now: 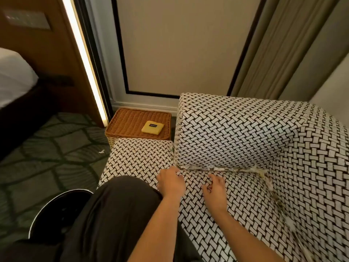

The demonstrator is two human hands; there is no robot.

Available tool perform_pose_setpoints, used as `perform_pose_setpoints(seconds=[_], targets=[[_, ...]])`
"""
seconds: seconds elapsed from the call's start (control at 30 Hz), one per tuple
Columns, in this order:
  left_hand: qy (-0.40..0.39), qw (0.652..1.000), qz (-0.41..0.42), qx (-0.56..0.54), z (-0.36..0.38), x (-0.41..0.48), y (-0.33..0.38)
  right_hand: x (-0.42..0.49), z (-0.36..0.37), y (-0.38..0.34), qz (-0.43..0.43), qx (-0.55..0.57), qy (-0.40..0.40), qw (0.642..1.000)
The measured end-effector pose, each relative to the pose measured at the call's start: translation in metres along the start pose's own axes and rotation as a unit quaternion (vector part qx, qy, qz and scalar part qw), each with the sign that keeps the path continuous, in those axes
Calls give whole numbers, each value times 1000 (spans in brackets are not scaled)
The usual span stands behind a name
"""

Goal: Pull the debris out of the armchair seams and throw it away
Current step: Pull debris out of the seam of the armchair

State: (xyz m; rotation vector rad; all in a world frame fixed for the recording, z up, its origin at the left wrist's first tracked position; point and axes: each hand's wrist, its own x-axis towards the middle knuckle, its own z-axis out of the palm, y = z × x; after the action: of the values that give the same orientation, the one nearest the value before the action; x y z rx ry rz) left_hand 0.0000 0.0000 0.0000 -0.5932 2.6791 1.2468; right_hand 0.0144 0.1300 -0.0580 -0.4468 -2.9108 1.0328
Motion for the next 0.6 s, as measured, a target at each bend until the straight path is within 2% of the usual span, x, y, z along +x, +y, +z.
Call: perform_pose_setpoints(seconds=[0.17, 0.3, 0.6], targets=[[-5, 997, -16, 69, 13, 21, -4, 12, 14, 1, -29, -102, 51, 993], [34, 988, 35, 147, 27, 33, -7, 27, 17, -9, -24, -147, 53, 987], [54, 980, 94, 165, 37, 56, -12, 57, 26, -19, -43, -181, 30, 982]])
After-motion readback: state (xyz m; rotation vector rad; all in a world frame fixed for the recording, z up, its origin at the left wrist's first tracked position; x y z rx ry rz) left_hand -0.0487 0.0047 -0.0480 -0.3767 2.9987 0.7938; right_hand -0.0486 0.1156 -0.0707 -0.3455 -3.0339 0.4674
